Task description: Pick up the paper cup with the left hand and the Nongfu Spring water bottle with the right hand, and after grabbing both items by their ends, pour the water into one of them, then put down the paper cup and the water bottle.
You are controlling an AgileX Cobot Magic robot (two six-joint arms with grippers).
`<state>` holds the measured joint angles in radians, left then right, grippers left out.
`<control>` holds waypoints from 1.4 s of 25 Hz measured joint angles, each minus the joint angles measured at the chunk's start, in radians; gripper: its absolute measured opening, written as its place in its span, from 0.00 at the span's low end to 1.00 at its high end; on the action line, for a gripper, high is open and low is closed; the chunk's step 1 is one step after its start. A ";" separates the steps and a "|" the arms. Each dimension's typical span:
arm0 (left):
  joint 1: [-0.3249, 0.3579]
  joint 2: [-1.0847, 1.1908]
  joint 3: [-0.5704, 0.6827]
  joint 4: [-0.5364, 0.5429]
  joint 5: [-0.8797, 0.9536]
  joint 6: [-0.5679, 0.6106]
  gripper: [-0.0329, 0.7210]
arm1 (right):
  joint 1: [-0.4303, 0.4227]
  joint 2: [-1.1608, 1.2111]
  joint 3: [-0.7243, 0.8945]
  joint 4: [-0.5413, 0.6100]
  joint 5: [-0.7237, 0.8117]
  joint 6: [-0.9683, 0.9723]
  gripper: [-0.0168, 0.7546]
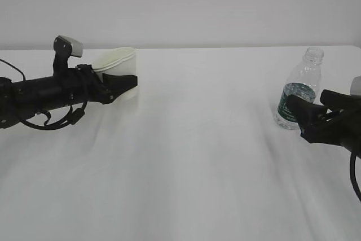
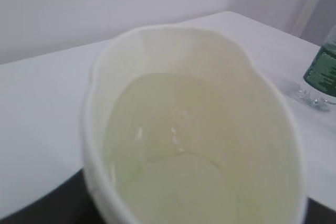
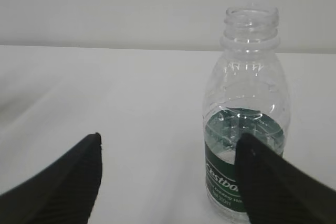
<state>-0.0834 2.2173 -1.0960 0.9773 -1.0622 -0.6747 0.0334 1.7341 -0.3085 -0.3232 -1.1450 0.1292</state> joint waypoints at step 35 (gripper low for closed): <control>0.103 -0.011 0.111 -0.205 -0.022 0.172 0.54 | 0.000 0.000 0.000 -0.015 0.000 0.004 0.78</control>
<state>0.0192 2.2062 -0.9848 0.7719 -1.0839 -0.5025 0.0334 1.7341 -0.3085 -0.3383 -1.1450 0.1334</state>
